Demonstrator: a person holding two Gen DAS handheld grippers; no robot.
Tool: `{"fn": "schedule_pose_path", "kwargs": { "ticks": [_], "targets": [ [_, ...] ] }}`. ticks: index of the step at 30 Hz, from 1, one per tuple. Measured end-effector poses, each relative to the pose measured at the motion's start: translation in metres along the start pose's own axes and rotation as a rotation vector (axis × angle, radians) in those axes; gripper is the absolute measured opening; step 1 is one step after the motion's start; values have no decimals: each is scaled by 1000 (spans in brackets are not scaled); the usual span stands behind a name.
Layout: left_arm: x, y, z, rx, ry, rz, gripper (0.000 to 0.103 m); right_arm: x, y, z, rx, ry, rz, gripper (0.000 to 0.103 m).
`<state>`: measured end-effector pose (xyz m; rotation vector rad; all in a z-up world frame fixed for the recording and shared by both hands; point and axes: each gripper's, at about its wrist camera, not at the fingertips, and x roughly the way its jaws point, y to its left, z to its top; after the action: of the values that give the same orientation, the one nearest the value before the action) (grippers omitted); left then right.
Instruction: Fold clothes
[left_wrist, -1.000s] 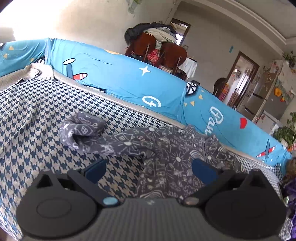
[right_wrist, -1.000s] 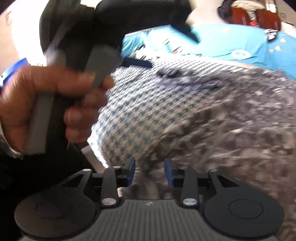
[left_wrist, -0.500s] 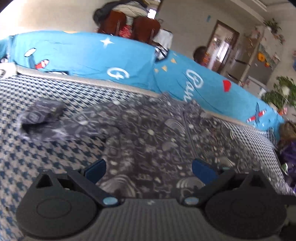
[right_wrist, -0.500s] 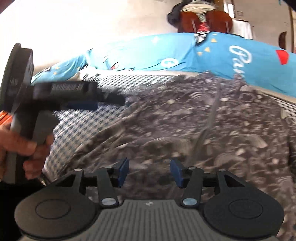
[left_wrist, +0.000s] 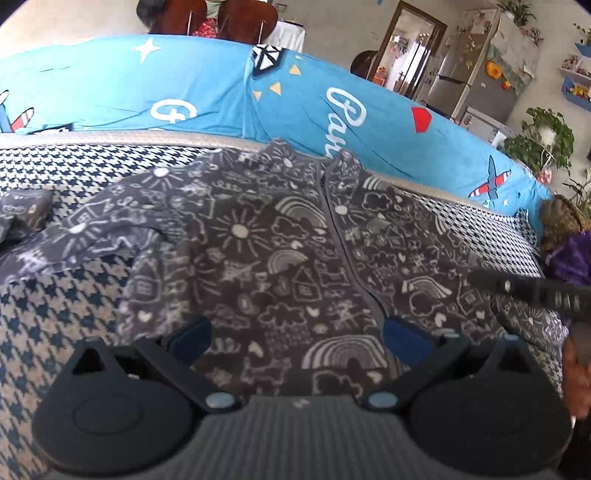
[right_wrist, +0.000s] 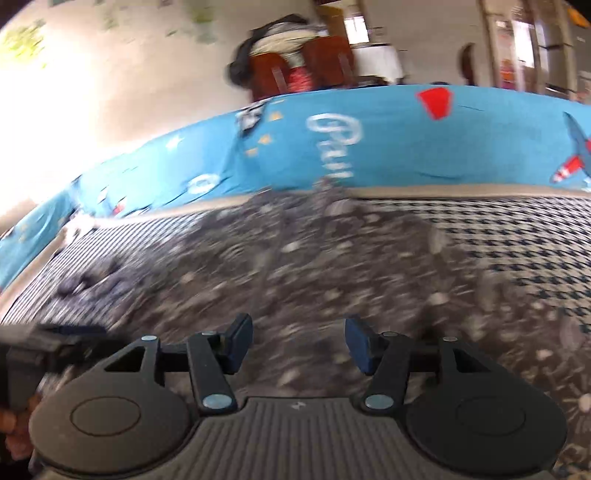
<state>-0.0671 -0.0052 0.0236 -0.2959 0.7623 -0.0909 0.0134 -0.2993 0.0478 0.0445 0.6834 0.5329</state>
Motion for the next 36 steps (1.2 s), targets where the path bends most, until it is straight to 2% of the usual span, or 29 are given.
{"fn": "schedule_pose_path", "kwargs": {
  "ticks": [10, 12, 14, 21, 31, 36],
  "targets": [
    [26, -2, 10, -40, 13, 24, 103, 22, -49, 21, 111, -29, -134, 62],
    [30, -2, 11, -39, 20, 42, 103, 27, -52, 25, 97, -31, -157, 63],
    [35, -3, 12, -34, 24, 50, 103, 32, -54, 29, 83, -37, -172, 68],
    [46, -8, 16, -10, 28, 82, 103, 60, -67, 44, 63, -48, -218, 70],
    [47, -1, 16, -78, 45, 71, 103, 108, -84, 61, 7, 8, -192, 71],
    [49, 2, 15, -111, 69, 69, 103, 128, -93, 63, 34, 35, -173, 71]
  ]
}}
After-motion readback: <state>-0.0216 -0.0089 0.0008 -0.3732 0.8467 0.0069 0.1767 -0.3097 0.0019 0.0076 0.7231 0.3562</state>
